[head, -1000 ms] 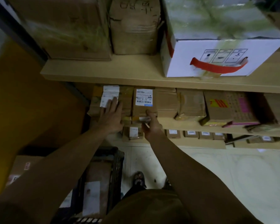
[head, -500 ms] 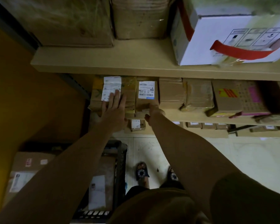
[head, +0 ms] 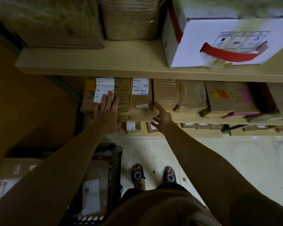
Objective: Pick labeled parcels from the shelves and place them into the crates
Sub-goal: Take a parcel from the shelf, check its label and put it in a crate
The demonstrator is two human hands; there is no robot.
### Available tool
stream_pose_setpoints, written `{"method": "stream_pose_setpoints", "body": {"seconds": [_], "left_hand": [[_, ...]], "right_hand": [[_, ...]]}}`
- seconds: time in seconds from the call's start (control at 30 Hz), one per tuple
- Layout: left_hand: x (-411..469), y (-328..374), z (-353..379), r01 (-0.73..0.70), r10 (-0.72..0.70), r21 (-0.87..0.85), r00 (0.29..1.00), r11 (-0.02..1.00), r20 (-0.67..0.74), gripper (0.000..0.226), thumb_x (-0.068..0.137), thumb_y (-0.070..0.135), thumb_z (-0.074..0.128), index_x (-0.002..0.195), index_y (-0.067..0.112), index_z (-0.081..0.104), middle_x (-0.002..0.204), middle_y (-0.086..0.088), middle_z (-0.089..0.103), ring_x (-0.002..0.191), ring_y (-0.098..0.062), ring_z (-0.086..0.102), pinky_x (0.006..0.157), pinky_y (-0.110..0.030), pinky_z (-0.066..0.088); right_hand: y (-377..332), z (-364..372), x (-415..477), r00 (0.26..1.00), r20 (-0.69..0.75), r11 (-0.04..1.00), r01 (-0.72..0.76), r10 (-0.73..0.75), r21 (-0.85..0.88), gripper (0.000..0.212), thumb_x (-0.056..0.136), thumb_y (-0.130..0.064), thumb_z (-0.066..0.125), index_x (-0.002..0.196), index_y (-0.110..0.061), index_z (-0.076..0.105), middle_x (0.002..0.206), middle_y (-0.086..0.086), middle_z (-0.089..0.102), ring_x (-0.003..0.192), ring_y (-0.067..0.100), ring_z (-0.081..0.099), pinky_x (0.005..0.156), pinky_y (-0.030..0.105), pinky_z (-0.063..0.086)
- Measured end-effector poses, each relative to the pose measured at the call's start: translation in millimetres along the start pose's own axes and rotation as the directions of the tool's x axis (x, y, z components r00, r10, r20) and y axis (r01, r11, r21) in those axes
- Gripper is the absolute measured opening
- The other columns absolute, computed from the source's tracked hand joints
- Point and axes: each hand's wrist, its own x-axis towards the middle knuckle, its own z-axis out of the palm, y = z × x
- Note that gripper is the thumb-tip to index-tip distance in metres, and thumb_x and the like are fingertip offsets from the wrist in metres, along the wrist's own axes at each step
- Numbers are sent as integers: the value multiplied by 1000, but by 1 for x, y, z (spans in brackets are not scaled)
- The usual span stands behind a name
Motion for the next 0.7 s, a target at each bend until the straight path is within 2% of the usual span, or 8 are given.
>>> {"method": "stream_pose_setpoints", "body": {"seconds": [0.1,0.2,0.33,0.4,0.47,0.53,0.6,0.7], "left_hand": [[0,1,-2,5,-5,-1,1000,1000,20,112,86,38,71,161,20,-11,166,-7,-28,154,-29,-21,123,-59,-1],[0,1,0,6,-6,9,1000,1000,3,113,86,39,71,161,19,-11,166,-8,-25,154,-31,-19,122,-59,0],[2,1,2,12,-12,5,1000,1000,2,115,85,38,73,161,20,-11,167,-7,-25,154,-30,-19,122,-59,-1],[3,0,2,12,-12,7,1000,1000,9,115,85,38,74,161,21,-12,166,-7,-26,154,-30,-20,122,-59,-1],[2,-1,3,7,-7,-7,1000,1000,23,115,85,37,73,160,21,-13,166,-6,-27,154,-30,-21,122,-59,-2],[1,-1,3,7,-6,-18,1000,1000,24,114,86,35,71,160,21,-14,165,-6,-29,153,-29,-23,122,-59,-3],[1,-1,3,10,-10,-25,1000,1000,23,114,86,34,71,160,21,-14,165,-6,-31,153,-29,-24,123,-59,-3],[0,1,0,33,-32,-68,999,997,15,108,85,31,70,161,21,-7,167,-4,-24,154,-27,-20,123,-60,0]], "right_hand": [[-15,-24,12,997,-82,994,1,8,113,72,78,-52,81,133,-17,51,126,11,57,115,32,57,96,48,53],[-33,-23,15,998,-9,987,-54,56,154,70,84,-62,71,136,-22,46,133,15,53,125,37,53,105,52,48],[-44,-10,14,995,-28,991,-90,93,97,62,87,-66,64,116,-17,41,99,13,51,115,35,52,108,53,46],[-37,-10,12,998,-25,991,-54,57,120,68,83,-64,70,125,-17,42,112,15,55,112,34,55,99,54,52],[-21,-16,14,998,-63,990,-6,15,142,82,79,-61,76,139,-19,40,130,17,54,111,36,61,81,51,60],[-5,-26,17,997,-81,986,20,-7,163,84,80,-59,77,142,-19,38,136,17,54,109,36,64,70,47,62],[6,-36,10,996,-76,983,48,-35,177,83,84,-54,76,146,-19,33,139,19,53,111,36,65,72,47,62],[17,-51,0,998,-30,971,53,-48,234,83,92,-36,73,154,-27,20,141,23,49,109,38,66,87,53,58]]}}
